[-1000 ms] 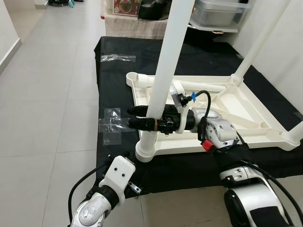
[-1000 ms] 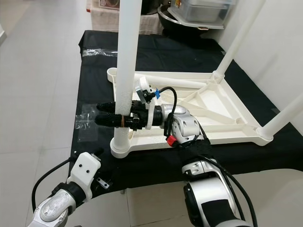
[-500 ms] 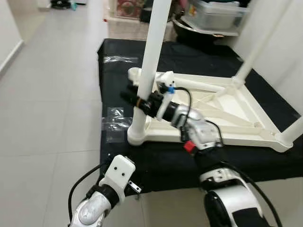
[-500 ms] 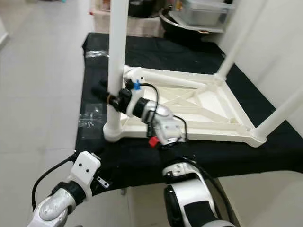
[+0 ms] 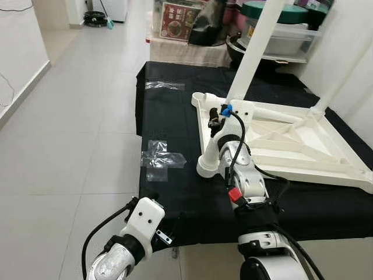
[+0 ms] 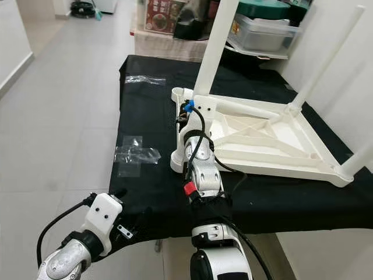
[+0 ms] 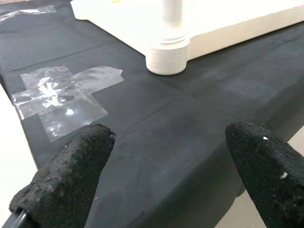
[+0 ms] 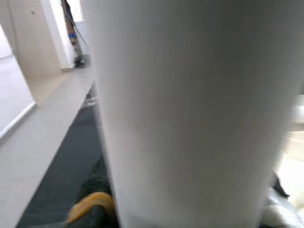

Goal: Building children table

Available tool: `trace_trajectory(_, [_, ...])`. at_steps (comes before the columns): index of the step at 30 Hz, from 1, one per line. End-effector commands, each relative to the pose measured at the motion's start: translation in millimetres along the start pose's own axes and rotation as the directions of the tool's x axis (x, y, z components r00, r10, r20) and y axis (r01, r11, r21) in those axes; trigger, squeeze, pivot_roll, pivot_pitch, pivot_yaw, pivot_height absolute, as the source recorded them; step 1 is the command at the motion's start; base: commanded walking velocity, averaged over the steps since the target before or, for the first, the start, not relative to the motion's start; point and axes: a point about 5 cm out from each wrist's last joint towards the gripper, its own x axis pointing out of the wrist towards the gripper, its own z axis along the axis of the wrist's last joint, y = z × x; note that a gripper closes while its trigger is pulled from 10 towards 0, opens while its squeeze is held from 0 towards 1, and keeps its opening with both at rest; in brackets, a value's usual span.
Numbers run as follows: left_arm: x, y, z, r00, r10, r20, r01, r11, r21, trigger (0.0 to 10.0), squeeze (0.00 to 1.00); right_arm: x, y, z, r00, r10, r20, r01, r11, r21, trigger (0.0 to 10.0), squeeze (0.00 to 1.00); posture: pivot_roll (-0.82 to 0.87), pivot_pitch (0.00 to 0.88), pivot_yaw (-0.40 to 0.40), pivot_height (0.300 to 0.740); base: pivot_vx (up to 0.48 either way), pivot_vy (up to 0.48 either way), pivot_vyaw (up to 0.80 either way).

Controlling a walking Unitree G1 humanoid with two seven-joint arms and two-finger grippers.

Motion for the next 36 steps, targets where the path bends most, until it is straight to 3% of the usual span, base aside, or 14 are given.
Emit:
trace_trajectory(1, [-0.1,-2.4,-1.7,1.000,-0.011,-0.011,0.011,1.000,-0.002,10.0,0.00,-2.6,17.5,-5.9,0.999,0.043,0.003,-0.043,0.996,0.078,10.0,1.00,0.13,0.093,-0.145,0.740,0.000,0.000,0.00])
trace_trajectory(4, [0.1,-2.7,-1.7,1.000,-0.012,-0.012,0.012,1.000,-0.002,10.0,0.00,-1.1,14.7,-4.1,0.999,0.029,0.025,-0.031,0.996,0.081,10.0,1.00,0.13,0.092,-0.144,0.740,0.000,0.000,0.00])
trace_trajectory(5, [0.1,-2.9,-1.6,1.000,-0.013,-0.011,0.013,1.000,-0.003,10.0,0.00,0.1,12.4,-0.7,0.998,0.043,0.041,-0.047,0.995,0.091,10.0,0.00,0.13,0.091,-0.144,0.740,0.000,0.000,0.00])
trace_trajectory(9, [0.2,-3.3,-1.4,1.000,-0.014,-0.010,0.014,1.000,-0.005,10.0,0.00,4.3,14.9,4.3,0.971,0.234,0.042,-0.237,0.951,0.199,10.0,0.00,0.13,0.092,-0.145,0.740,0.000,0.000,0.00])
trace_trajectory(14, [0.4,-3.1,-1.4,1.000,-0.013,-0.009,0.013,1.000,-0.006,10.0,0.00,5.4,11.4,12.6,0.807,0.589,0.055,-0.577,0.765,0.286,10.0,0.00,0.13,0.091,-0.146,0.740,0.000,0.000,0.00])
trace_trajectory(17, [0.6,-3.2,-1.4,1.000,-0.013,-0.008,0.013,1.000,-0.005,10.0,0.00,-3.8,2.6,21.5,0.561,0.825,0.075,-0.803,0.520,0.291,10.0,0.00,0.13,0.088,-0.148,0.740,0.000,0.000,0.00])
trace_trajectory(18, [0.6,-3.2,-1.4,1.000,-0.013,-0.008,0.013,1.000,-0.005,10.0,0.00,-3.8,2.6,21.5,0.561,0.825,0.075,-0.803,0.520,0.291,10.0,0.00,0.13,0.088,-0.148,0.740,0.000,0.000,0.00])
trace_trajectory(20, [0.5,-3.9,-1.5,1.000,-0.013,-0.009,0.013,1.000,-0.004,10.0,0.00,-16.8,0.3,22.2,0.312,0.949,0.046,-0.918,0.288,0.272,10.0,0.00,0.14,0.087,-0.161,0.740,0.000,0.000,0.00])
trace_trajectory(21, [0.5,-3.9,-1.5,1.000,-0.013,-0.009,0.013,1.000,-0.004,10.0,0.00,-16.8,0.3,22.2,0.312,0.949,0.046,-0.918,0.288,0.272,10.0,0.00,0.14,0.087,-0.161,0.740,0.000,0.000,0.00])
trace_trajectory(23, [0.1,-4.8,-1.3,1.000,-0.014,-0.009,0.014,1.000,-0.003,10.0,0.00,-28.6,6.4,11.8,0.107,0.993,-0.048,-0.961,0.116,0.253,10.0,0.00,0.14,0.086,-0.156,0.740,0.000,0.000,0.00])
trace_trajectory(28, [-0.6,-5.5,-1.4,1.000,-0.015,-0.010,0.015,1.000,-0.003,10.0,0.00,-36.4,19.2,-6.6,-0.038,0.980,-0.194,-0.977,0.004,0.213,10.0,0.00,0.14,0.090,-0.157,0.740,0.000,0.000,0.00])
trace_trajectory(30, [-0.7,-5.6,-1.4,1.000,-0.015,-0.011,0.015,1.000,-0.004,10.0,0.00,-35.7,20.8,-8.1,-0.037,0.977,-0.209,-0.979,0.007,0.204,7.1,0.00,0.14,0.091,-0.156,0.740,0.000,0.000,0.00])
trace_trajectory(31, [-0.8,-5.5,-1.4,1.000,-0.015,-0.011,0.015,1.000,-0.004,10.0,0.00,-35.2,21.8,-9.2,-0.037,0.975,-0.220,-0.980,0.008,0.199,0.0,0.00,0.14,0.092,-0.157,0.740,0.000,0.000,0.00])
trace_trajectory(36, [-1.2,-5.0,-1.6,1.000,-0.014,-0.011,0.014,1.000,-0.004,10.0,0.00,-27.0,22.7,-3.6,0.045,0.980,-0.192,-0.985,0.076,0.156,0.0,0.00,0.14,0.092,-0.156,0.740,0.000,0.000,0.00])
